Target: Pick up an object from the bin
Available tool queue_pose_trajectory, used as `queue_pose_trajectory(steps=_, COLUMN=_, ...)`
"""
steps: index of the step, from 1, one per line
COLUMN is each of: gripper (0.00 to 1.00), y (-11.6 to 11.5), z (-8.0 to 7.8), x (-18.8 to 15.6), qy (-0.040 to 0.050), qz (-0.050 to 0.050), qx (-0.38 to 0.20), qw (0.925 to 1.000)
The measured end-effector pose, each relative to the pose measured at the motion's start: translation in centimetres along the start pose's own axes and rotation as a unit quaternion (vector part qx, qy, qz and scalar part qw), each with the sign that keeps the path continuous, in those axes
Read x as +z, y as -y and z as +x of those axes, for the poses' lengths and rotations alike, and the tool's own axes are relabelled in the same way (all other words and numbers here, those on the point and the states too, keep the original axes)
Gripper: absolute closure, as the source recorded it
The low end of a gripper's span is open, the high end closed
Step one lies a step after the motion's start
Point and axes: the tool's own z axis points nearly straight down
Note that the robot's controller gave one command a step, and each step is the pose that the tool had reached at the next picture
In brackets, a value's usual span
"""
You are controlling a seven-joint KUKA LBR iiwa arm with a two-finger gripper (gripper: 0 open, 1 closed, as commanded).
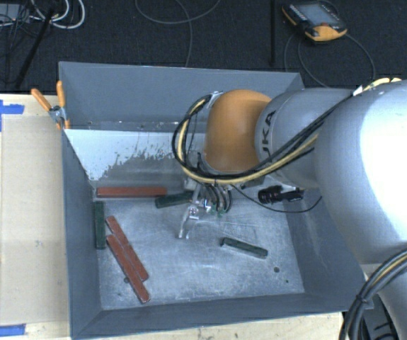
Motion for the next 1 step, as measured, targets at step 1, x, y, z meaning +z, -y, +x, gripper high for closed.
queue_pose_trajectory(steps=1, gripper=1.0, y=-0.12, z=0.01, x=-0.89, qy=0.0002, qz=0.0, qx=0.0, qw=1.0)
